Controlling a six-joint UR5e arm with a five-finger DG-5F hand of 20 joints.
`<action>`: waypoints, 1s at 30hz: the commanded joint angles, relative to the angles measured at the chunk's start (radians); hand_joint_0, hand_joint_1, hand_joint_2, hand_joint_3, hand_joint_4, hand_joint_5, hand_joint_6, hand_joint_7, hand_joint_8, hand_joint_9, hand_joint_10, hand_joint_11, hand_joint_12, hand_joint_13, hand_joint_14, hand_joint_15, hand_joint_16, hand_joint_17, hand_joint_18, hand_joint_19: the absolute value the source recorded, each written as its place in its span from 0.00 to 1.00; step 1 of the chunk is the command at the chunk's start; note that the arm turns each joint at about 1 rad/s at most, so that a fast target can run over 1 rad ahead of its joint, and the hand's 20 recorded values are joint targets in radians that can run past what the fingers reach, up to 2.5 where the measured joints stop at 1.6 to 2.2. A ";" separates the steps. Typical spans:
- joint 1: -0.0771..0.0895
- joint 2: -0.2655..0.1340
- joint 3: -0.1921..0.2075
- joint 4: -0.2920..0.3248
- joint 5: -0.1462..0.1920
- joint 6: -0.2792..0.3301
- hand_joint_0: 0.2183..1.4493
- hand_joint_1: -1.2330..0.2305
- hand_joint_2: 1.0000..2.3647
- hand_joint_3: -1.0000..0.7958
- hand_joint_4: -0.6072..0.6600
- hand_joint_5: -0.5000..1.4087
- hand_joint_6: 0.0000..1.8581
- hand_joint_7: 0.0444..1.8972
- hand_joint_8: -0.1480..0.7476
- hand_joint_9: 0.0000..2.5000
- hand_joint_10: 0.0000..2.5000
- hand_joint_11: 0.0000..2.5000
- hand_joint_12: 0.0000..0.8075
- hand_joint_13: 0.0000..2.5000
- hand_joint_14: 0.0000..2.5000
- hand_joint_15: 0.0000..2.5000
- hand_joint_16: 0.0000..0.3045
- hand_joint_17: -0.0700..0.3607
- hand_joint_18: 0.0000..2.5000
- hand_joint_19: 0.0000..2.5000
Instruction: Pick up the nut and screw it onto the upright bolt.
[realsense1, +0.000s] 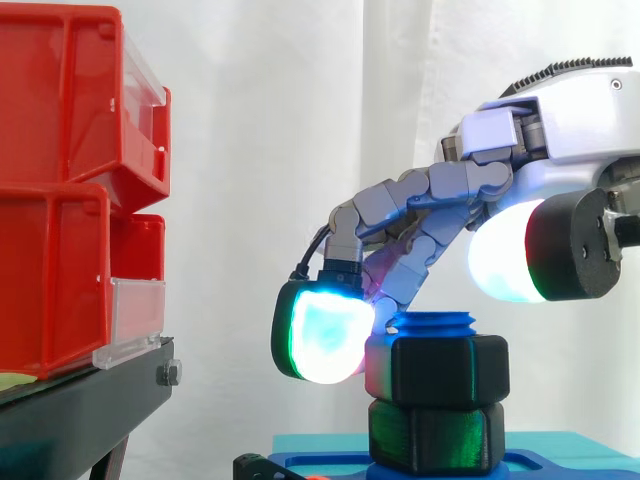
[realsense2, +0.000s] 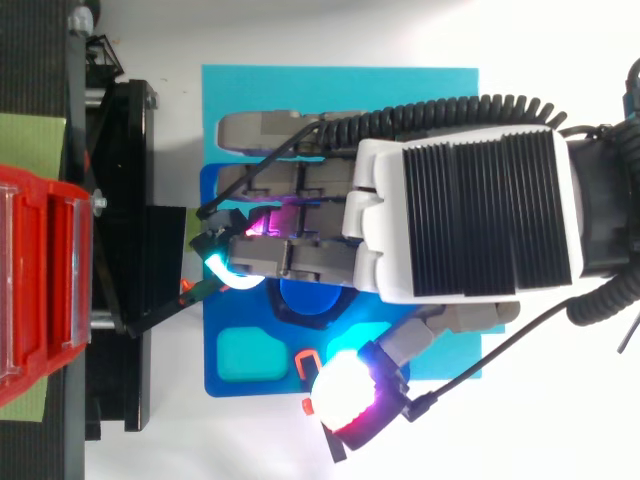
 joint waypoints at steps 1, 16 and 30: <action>-0.001 0.000 -0.001 -0.006 0.000 0.001 0.20 0.68 0.00 0.28 0.63 0.24 0.27 0.70 0.42 0.25 0.00 0.00 0.33 0.22 0.00 0.00 0.10 0.32 0.03 0.00; -0.012 0.000 -0.001 -0.017 -0.002 0.001 0.21 0.67 0.00 0.28 0.60 0.25 0.31 0.76 0.43 0.29 0.00 0.00 0.31 0.26 0.00 0.00 0.10 0.32 0.08 0.00; -0.023 0.000 -0.001 -0.019 -0.005 0.001 0.21 0.66 0.00 0.28 0.57 0.26 0.35 0.76 0.44 0.32 0.00 0.00 0.29 0.29 0.00 0.00 0.09 0.31 0.12 0.00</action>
